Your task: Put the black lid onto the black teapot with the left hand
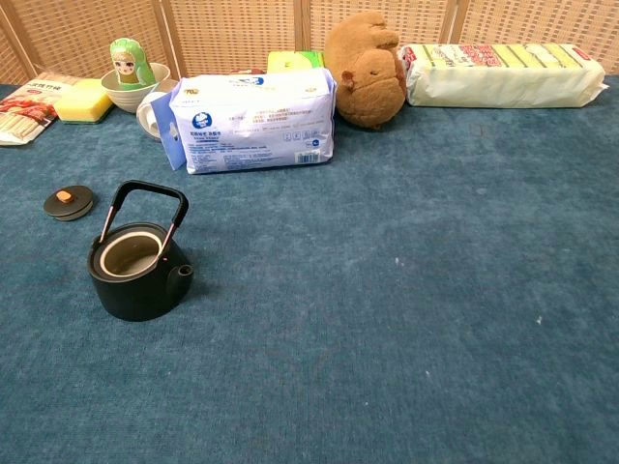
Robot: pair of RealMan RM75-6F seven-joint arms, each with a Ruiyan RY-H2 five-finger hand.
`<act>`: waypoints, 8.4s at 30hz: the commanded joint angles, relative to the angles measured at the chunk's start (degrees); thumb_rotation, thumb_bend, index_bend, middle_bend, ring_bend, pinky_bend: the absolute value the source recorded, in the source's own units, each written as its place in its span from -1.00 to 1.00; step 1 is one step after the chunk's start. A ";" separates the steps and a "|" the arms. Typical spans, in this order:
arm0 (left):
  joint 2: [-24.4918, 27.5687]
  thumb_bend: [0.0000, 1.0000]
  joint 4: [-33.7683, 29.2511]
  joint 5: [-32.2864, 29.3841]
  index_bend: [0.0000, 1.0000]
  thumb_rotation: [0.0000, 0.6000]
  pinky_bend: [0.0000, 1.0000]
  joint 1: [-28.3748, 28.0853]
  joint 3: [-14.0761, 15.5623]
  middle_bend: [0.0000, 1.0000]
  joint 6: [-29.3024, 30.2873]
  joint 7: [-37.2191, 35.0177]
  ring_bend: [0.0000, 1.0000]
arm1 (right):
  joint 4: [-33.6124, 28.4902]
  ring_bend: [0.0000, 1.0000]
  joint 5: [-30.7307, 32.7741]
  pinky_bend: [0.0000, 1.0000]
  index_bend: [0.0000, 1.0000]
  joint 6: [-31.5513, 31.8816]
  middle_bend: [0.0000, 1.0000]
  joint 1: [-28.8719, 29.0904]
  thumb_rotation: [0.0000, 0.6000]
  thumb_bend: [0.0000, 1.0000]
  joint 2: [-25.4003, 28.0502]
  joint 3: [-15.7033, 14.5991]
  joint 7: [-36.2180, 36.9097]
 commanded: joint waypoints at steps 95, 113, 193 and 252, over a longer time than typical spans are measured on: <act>-23.74 -0.64 18.67 -62.84 -0.43 1.00 -0.85 -45.99 -7.00 -1.00 -38.16 37.07 -1.00 | 7.30 -1.00 17.27 -1.00 -0.93 -12.16 -1.00 3.88 1.00 -1.00 -1.28 5.52 4.72; -25.54 -0.63 20.37 -64.00 -0.44 1.00 -0.85 -47.04 -6.26 -1.00 -38.36 37.57 -1.00 | 7.09 -1.00 17.55 -1.00 -0.93 -12.33 -1.00 3.74 1.00 -1.00 -0.85 5.63 5.65; -9.96 -0.40 -10.49 -24.94 -0.26 1.00 -0.85 -40.46 1.61 -1.00 -28.87 31.33 -1.00 | 5.74 -1.00 16.83 -1.00 -0.93 -13.48 -1.00 3.82 1.00 -1.00 0.05 4.78 7.60; -18.88 -0.63 -11.98 -36.66 -0.26 1.00 -0.85 -40.81 1.21 -1.00 -28.41 55.43 -1.00 | 4.94 -1.00 17.25 -1.00 -0.91 -13.19 -1.00 3.57 1.00 -0.98 0.75 4.96 8.22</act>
